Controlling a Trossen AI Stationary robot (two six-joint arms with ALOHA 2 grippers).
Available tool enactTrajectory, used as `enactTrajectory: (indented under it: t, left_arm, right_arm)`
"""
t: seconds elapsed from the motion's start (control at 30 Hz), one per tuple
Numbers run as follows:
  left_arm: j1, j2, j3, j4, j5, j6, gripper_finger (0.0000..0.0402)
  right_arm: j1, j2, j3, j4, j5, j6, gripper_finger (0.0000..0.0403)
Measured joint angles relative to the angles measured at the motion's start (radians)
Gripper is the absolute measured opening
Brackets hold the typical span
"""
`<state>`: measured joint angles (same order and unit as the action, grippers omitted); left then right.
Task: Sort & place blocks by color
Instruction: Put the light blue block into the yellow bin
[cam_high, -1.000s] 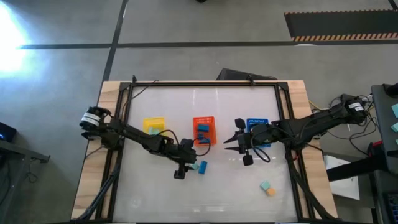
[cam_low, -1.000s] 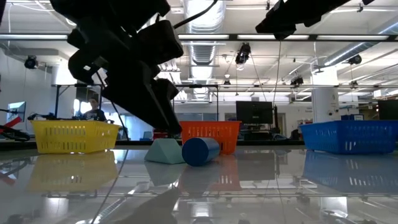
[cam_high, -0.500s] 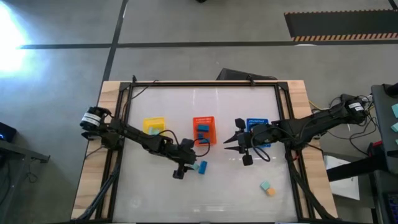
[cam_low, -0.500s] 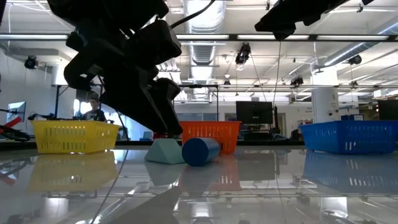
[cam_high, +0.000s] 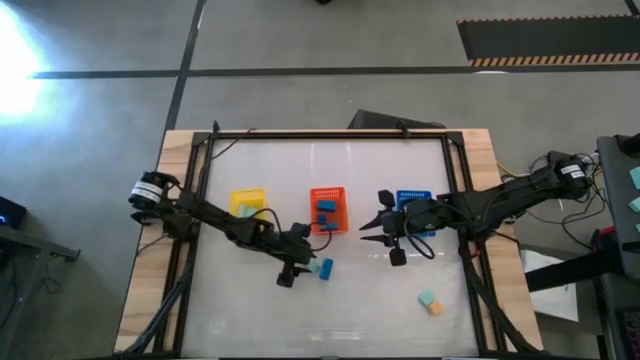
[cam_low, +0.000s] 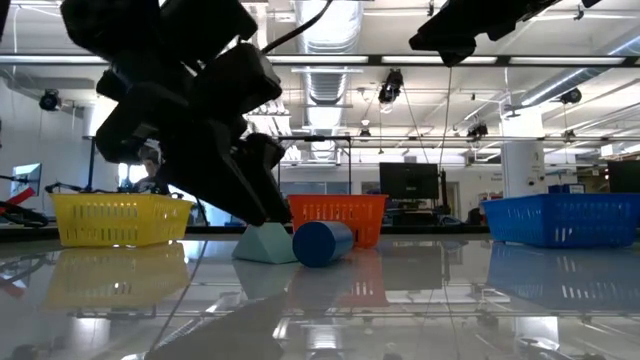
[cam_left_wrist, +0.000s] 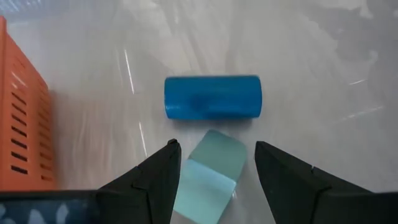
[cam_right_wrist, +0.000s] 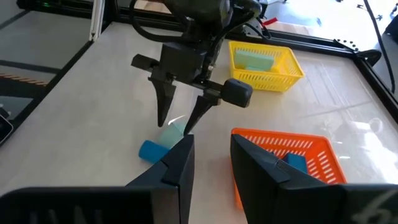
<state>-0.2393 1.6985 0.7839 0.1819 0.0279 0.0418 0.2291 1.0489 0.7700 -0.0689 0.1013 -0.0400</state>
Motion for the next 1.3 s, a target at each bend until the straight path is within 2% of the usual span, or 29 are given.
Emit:
enactTrajectory:
  t: [0.27, 0.37, 0.5, 0.73, 0.83, 1.0, 1.3]
  left_arm:
    - [0.005, 0.000, -0.074, 0.104, -0.009, -0.003, 0.0190]
    - [0.006, 0.004, -0.075, 0.118, -0.009, -0.003, 0.0190]
    - [0.006, 0.081, -0.070, 0.214, -0.002, -0.003, 0.0190]
    - [0.006, 0.118, -0.044, 0.216, 0.018, -0.009, 0.0188]
    - [0.006, 0.112, -0.050, 0.218, 0.019, -0.010, 0.0172]
    - [0.006, 0.104, -0.052, 0.220, 0.019, -0.011, 0.0122]
    - [0.004, 0.100, -0.052, 0.217, 0.019, -0.050, 0.0118]
  right_arm:
    - [0.000, 0.000, 0.000, 0.000, 0.000, 0.005, 0.0093]
    - [0.000, 0.000, 0.000, 0.000, 0.000, 0.005, 0.0093]
    - [0.000, 0.000, 0.000, 0.001, 0.001, 0.016, 0.0093]
    - [0.000, 0.000, 0.000, 0.001, 0.001, 0.030, 0.0093]
    - [0.000, 0.000, 0.000, 0.001, 0.001, 0.030, 0.0093]
    - [0.000, 0.000, -0.001, 0.001, 0.001, 0.030, 0.0093]
    - [0.000, 0.000, -0.005, 0.000, 0.001, 0.030, 0.0093]
